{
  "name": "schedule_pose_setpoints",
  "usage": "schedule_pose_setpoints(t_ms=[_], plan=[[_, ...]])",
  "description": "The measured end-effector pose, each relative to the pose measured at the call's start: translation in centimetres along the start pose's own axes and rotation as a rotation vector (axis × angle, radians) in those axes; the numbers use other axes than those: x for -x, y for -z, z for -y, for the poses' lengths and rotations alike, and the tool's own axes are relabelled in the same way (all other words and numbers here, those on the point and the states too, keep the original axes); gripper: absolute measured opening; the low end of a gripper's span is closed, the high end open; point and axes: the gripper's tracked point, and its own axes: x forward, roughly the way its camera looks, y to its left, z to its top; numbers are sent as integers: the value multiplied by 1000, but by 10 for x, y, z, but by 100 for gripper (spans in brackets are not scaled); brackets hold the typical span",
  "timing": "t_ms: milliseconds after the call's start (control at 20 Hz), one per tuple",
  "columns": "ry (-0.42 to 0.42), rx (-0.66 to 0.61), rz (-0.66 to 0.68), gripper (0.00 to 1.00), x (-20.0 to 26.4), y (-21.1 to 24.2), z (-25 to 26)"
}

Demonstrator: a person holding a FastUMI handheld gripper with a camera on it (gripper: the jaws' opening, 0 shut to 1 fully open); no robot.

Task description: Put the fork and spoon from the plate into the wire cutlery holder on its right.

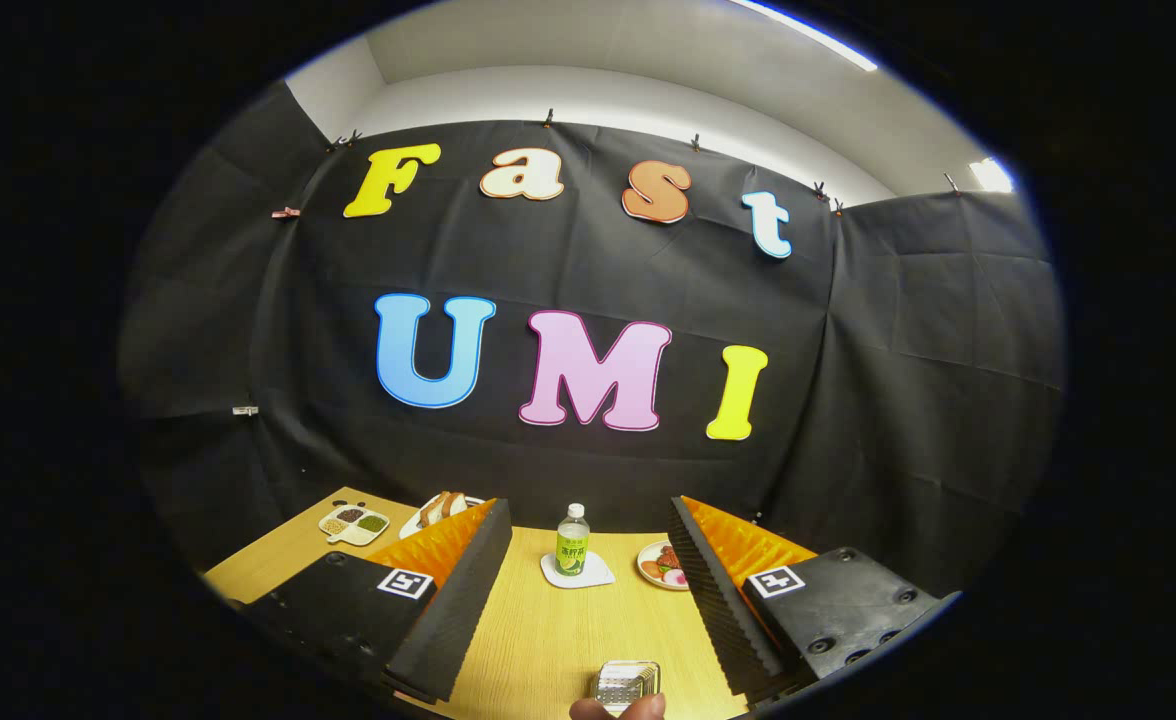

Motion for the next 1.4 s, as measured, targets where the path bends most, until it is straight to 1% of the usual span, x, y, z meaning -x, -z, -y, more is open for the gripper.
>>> schedule_pose_setpoints(t_ms=[100, 150, 250, 350, 450, 600, 750, 850, 950, 1100, 1150, 1200, 1250, 1300, 1400], plan=[[-11, 0, -6, 98, 1, 1, -4], [-34, -2, -18, 98, 1, 3, -12], [-118, -27, -93, 98, 3, 19, -37], [-217, -78, -216, 98, 10, 42, -66], [-296, -118, -338, 98, 18, 62, -93], [-389, -129, -514, 98, 34, 102, -127], [-466, -136, -711, 97, 51, 155, -157], [-496, -152, -860, 96, 67, 198, -175], [-526, -149, -966, 93, 77, 230, -194], [-571, -108, -1065, 90, 88, 267, -217], [-580, -98, -1096, 88, 92, 279, -226], [-582, -80, -1132, 87, 94, 292, -232], [-587, -55, -1170, 82, 98, 307, -238], [-587, -28, -1200, 78, 100, 321, -243], [-578, 5, -1259, 78, 104, 346, -250]])
